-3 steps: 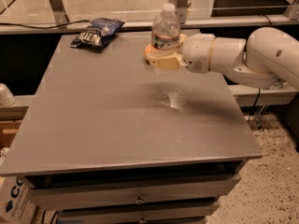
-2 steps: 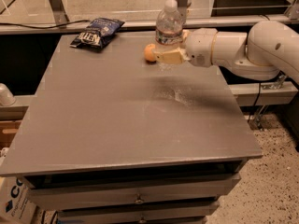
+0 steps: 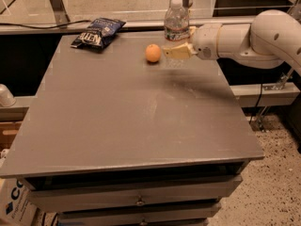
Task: Move water bottle near orange
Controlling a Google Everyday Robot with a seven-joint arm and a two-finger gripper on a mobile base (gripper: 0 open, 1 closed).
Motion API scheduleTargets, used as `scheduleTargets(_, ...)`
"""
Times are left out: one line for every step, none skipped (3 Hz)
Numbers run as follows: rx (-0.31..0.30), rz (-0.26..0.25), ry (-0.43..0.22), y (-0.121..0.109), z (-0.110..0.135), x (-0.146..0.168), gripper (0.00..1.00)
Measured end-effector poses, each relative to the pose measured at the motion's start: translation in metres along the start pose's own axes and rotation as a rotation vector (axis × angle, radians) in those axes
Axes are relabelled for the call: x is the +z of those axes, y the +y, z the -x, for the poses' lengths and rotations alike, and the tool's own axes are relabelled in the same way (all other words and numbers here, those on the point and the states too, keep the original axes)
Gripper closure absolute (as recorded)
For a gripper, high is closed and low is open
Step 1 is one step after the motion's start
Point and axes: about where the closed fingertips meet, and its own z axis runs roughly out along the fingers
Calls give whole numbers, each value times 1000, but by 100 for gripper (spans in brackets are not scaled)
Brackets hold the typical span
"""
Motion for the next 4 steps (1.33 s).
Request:
scheduleTargets(38, -2, -10, -12, -10, 12, 100)
scheduleTargets(77, -2, -49, -19, -13, 28, 100)
scheduleTargets(113, -1, -87, -23, -16, 43, 100)
scheduleTargets(115, 2, -85, -23, -19, 45, 100)
